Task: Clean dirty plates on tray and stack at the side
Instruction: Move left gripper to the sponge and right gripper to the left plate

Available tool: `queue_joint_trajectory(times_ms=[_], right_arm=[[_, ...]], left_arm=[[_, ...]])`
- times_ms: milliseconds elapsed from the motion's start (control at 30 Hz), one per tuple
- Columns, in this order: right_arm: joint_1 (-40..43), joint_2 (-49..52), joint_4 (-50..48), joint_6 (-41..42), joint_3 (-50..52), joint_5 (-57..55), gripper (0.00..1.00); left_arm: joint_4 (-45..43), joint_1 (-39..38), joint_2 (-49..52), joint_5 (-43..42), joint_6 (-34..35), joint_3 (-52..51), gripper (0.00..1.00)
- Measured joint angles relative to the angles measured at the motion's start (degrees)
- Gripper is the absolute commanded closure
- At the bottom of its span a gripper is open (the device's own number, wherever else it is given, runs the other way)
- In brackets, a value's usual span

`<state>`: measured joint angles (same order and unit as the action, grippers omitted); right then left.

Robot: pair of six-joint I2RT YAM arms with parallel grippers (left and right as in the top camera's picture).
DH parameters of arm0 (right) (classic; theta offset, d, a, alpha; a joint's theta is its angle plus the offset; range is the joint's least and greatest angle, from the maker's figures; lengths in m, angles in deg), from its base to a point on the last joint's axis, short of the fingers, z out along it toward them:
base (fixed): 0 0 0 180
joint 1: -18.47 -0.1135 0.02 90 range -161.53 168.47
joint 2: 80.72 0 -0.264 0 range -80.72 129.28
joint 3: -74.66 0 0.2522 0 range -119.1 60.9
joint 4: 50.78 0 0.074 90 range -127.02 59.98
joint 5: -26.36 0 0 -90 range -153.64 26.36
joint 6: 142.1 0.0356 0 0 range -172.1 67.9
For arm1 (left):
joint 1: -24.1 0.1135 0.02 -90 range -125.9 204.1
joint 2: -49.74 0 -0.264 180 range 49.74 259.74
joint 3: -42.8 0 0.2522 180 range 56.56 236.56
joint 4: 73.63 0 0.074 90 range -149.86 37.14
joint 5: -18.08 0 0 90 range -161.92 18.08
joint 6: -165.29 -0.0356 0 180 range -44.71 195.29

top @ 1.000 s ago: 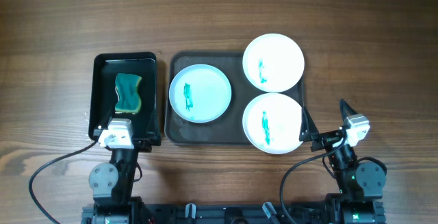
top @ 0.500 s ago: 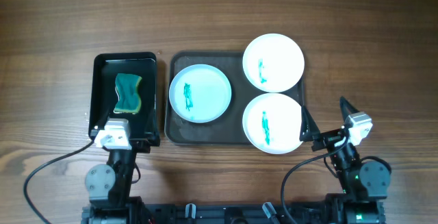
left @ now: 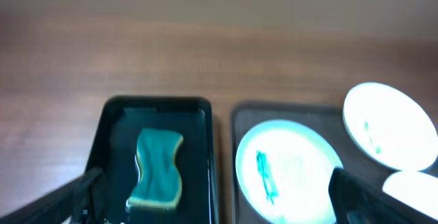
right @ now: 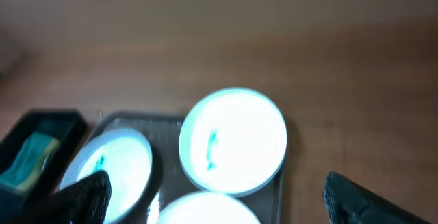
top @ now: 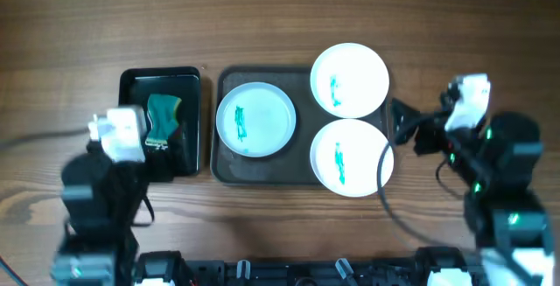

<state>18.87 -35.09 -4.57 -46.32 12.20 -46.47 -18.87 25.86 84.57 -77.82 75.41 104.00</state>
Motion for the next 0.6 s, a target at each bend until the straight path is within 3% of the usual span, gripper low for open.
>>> queue_joint_trajectory(times_ms=[167,300,433,600], right_arm=[[0.00,16.44,17.73,-5.33,-18.05,0.39,0.00],[0.00,22.73,18.58,-4.15,-22.23,1.16,0.00],[-0.09,25.79,18.97,-0.11,-22.25,3.74,0.18],[-5.84,32.09,19.34,3.23,-22.64,6.05,0.32]], left_arm=[[20.17,0.00,19.61,-1.55,0.02,21.05,0.00],[25.88,0.00,27.98,-3.41,0.02,26.10,0.00],[26.29,0.00,33.20,-4.79,0.02,26.16,0.00],[26.25,0.00,37.81,-5.62,0.13,26.16,0.00]])
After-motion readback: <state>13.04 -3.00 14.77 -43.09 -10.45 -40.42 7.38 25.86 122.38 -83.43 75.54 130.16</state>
